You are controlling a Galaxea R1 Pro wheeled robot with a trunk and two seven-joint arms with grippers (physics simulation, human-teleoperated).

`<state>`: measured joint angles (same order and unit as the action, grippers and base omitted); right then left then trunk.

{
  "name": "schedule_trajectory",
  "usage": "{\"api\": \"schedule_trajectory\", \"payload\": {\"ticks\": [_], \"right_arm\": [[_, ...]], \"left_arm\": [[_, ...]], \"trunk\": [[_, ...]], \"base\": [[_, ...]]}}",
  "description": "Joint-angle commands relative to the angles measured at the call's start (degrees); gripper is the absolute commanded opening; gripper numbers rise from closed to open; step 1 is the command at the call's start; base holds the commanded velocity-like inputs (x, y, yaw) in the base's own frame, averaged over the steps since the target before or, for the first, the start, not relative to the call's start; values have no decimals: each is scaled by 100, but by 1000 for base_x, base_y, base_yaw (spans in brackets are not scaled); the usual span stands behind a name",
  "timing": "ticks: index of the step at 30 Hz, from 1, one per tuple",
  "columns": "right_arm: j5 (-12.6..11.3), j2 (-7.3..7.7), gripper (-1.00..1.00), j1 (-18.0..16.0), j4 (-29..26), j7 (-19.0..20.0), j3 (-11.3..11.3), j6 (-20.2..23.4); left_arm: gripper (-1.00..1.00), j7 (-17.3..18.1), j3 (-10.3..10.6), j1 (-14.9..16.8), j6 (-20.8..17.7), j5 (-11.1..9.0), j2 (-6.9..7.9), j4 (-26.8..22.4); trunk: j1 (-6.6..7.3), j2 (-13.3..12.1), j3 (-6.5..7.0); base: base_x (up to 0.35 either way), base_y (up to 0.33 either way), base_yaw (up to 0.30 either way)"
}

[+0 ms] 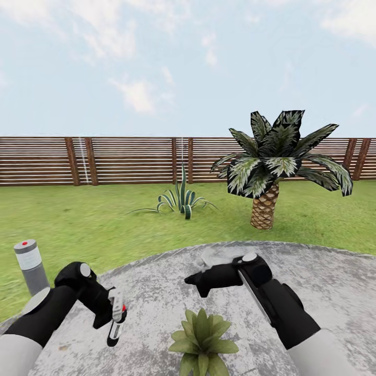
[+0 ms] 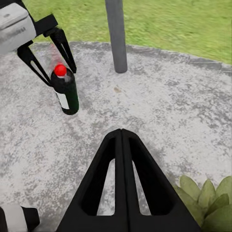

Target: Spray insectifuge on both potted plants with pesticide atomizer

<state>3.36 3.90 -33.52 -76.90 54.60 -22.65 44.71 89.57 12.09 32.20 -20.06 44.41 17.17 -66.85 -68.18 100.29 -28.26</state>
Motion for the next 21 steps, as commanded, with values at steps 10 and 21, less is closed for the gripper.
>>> {"api": "schedule_trajectory", "payload": {"ticks": [10,21], "right_arm": [[34,-29,-100,-6,-18,33,-417,21],[33,-29,-100,-6,-8,33,-502,21]], "left_arm": [[-100,43,636,7,-60,38,-819,-4],[-100,43,655,14,-68,32,-1063,-502]], "trunk": [[0,4,-7],[0,4,-7]], "base": [[0,0,0],[0,0,0]]}}
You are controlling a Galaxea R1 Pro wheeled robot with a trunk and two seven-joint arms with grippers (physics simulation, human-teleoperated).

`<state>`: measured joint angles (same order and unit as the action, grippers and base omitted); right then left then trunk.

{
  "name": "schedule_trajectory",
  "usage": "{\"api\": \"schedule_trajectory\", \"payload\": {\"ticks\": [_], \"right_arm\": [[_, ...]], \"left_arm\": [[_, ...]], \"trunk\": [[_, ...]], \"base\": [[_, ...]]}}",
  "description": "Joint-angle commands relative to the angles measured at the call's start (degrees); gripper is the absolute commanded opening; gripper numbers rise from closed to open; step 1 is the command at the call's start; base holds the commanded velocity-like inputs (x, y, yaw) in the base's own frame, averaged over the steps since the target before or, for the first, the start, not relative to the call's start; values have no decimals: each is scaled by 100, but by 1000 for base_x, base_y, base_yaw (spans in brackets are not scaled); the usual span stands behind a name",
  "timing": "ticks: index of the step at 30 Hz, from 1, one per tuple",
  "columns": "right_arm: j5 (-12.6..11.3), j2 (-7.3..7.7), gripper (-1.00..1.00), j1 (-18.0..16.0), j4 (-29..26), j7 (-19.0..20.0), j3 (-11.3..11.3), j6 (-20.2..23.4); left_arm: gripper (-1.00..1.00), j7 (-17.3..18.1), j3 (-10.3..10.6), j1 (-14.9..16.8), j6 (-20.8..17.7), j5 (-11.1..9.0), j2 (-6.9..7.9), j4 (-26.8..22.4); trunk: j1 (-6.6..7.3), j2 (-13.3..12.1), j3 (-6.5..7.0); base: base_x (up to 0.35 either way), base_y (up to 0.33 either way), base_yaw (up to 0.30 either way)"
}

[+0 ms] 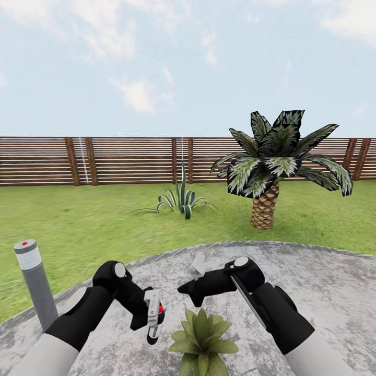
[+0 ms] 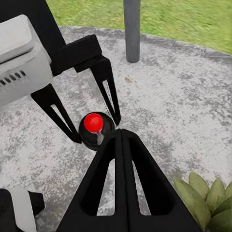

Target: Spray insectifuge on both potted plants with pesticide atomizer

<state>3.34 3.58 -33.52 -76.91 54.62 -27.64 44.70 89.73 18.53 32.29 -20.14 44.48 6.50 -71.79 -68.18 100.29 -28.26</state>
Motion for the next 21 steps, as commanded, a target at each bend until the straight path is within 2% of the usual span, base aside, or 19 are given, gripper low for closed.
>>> {"api": "schedule_trajectory", "payload": {"ticks": [1,7,14,21], "right_arm": [[35,2,-100,-6,-4,31,-4,21],[35,2,-100,-6,9,31,-4,21],[35,2,-100,-6,10,31,-7,21],[35,2,-100,-6,10,31,-12,2]], "left_arm": [[-100,27,10,5,-61,26,2,-41],[-100,27,10,12,-68,26,-18,-97],[-100,27,10,98,-69,32,-277,-101],[-100,27,10,274,-81,34,-336,-99]], "trunk": [[0,4,-7],[0,4,-7],[0,4,-7],[0,4,-7]], "base": [[0,0,0],[0,0,0],[0,0,0],[0,0,0]]}}
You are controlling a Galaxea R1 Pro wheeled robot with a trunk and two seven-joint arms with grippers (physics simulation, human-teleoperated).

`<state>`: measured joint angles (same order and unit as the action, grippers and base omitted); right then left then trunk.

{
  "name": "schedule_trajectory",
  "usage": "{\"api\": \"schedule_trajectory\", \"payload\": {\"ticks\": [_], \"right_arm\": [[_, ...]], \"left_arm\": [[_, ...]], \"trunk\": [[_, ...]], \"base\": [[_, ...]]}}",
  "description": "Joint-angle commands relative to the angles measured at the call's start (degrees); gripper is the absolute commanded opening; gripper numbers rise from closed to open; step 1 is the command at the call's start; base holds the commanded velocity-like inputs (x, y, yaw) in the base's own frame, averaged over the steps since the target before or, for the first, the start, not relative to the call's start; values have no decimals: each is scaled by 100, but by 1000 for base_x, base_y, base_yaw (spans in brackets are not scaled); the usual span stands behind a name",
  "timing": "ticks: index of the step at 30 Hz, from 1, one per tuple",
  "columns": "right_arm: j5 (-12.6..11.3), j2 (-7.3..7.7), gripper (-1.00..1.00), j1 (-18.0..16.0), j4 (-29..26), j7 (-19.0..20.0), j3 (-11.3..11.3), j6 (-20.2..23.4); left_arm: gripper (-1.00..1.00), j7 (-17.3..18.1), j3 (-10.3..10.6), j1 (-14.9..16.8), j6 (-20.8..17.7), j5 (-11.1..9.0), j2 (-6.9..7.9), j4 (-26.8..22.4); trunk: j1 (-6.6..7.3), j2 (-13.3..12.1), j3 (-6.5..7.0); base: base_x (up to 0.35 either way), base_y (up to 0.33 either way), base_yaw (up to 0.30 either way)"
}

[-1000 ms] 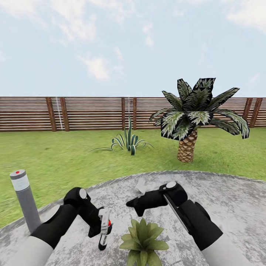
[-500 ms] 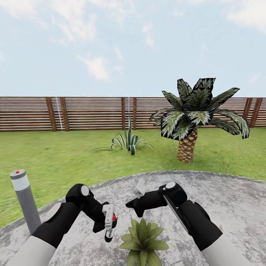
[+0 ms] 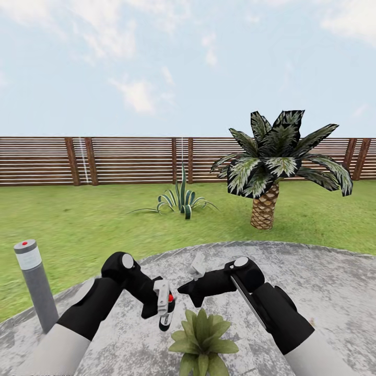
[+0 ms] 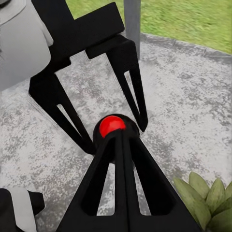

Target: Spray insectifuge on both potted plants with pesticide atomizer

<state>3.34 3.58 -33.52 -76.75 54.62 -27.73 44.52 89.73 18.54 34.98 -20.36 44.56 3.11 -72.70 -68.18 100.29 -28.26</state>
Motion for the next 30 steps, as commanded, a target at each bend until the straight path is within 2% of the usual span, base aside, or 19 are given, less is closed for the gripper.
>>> {"api": "schedule_trajectory", "payload": {"ticks": [1,13,21,30], "right_arm": [[35,2,-100,-6,-7,31,-4,18],[35,2,-100,-6,-7,31,-4,5],[41,9,-100,-6,-7,31,-4,-2],[44,11,-100,-6,-7,31,-1,-4]], "left_arm": [[-100,27,10,13,-61,28,4,-7],[-100,27,10,133,-65,27,-3,-7],[-100,27,10,141,-67,26,-107,-7],[-100,27,10,141,-73,26,-126,-7]], "trunk": [[0,4,-7],[0,4,-7],[0,4,-7],[0,4,-7]], "base": [[0,0,0],[0,0,0],[0,0,0],[0,0,0]]}}
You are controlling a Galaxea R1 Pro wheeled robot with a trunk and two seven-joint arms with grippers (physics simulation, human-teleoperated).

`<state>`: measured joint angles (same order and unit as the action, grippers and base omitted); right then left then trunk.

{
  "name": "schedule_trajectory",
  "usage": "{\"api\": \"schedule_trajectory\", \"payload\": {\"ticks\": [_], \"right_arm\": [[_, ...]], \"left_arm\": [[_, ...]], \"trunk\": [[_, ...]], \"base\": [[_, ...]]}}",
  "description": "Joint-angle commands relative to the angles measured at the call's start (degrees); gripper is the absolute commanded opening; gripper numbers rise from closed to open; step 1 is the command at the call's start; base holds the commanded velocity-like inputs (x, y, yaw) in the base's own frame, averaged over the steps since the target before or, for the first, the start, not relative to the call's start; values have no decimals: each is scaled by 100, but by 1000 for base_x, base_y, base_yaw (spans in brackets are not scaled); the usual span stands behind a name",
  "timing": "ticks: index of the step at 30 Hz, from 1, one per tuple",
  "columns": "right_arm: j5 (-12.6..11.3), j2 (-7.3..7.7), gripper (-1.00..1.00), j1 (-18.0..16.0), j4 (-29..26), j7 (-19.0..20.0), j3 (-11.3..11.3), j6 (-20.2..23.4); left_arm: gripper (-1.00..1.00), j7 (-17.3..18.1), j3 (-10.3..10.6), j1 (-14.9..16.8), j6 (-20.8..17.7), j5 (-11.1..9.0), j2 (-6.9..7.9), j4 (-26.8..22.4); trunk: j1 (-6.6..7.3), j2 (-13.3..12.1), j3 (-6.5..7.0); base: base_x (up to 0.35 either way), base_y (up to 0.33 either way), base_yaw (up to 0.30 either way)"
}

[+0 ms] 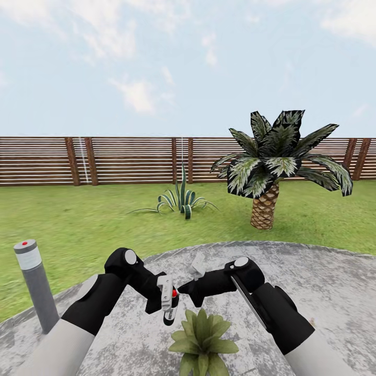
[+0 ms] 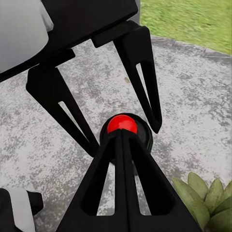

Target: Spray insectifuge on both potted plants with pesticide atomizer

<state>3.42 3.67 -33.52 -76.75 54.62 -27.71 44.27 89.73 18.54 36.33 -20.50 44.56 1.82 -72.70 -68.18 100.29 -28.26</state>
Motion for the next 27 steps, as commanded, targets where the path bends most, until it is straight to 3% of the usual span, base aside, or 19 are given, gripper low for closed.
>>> {"api": "schedule_trajectory", "payload": {"ticks": [1,27], "right_arm": [[36,2,-100,-6,-7,31,-3,20],[36,2,-100,-6,2,31,-1,12]], "left_arm": [[-100,27,9,5,-60,26,3,-7],[-100,27,18,5,-68,26,1,-7]], "trunk": [[0,4,-7],[0,4,-7]], "base": [[0,0,0],[0,0,0]]}}
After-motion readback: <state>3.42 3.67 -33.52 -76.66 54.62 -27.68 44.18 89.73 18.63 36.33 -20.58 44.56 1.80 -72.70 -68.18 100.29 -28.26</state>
